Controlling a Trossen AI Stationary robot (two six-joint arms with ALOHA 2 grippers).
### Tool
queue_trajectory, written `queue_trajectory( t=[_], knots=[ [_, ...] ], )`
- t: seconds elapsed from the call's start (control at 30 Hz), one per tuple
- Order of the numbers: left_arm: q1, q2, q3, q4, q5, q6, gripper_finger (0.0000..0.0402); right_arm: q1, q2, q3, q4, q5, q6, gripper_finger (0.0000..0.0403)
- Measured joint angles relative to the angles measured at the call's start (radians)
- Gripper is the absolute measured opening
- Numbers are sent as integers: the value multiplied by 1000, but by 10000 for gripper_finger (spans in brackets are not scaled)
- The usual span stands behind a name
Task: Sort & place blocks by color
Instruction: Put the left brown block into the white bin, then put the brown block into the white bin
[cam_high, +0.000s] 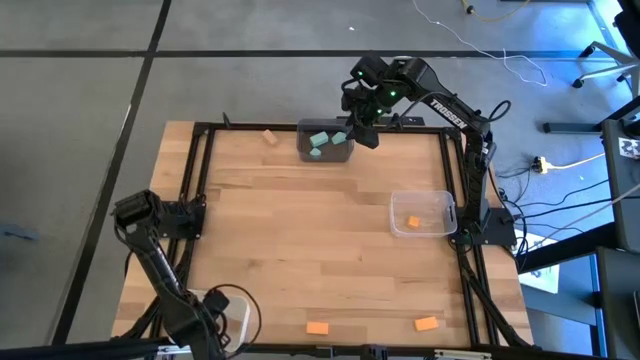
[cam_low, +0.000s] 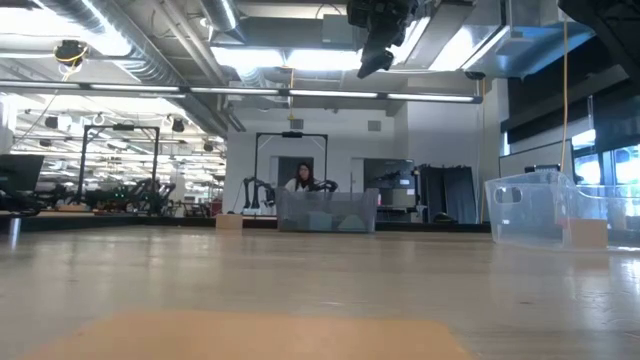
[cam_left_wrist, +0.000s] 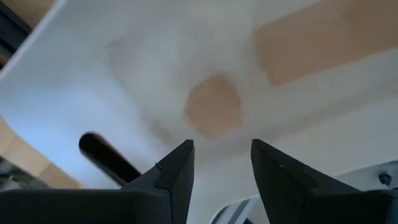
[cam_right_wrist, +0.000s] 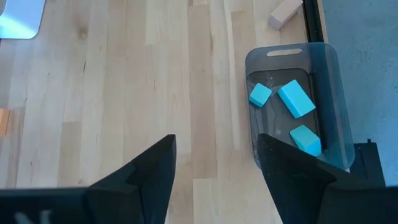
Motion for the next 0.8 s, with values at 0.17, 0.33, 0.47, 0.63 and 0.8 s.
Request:
queue_trajectory(
  t=[0.17, 0.33, 0.47, 0.63, 0.8],
  knots=[
    [1, 0, 0, -4, -13, 14, 152, 0, 0, 0, 0, 0, 5, 225],
    [13, -37, 0, -66, -90, -43, 153, 7, 0, 0, 47, 0, 7, 225],
    [19, -129, 0, -178, -278, -119, 154, 22, 0, 0, 107, 0, 36, 225],
    [47, -268, 0, -342, -353, -165, 154, 56, 12, -1, 188, 9, 49, 225],
    [113, -395, 0, -481, -388, -166, 154, 102, 37, -1, 280, 72, 1, 225]
  ],
)
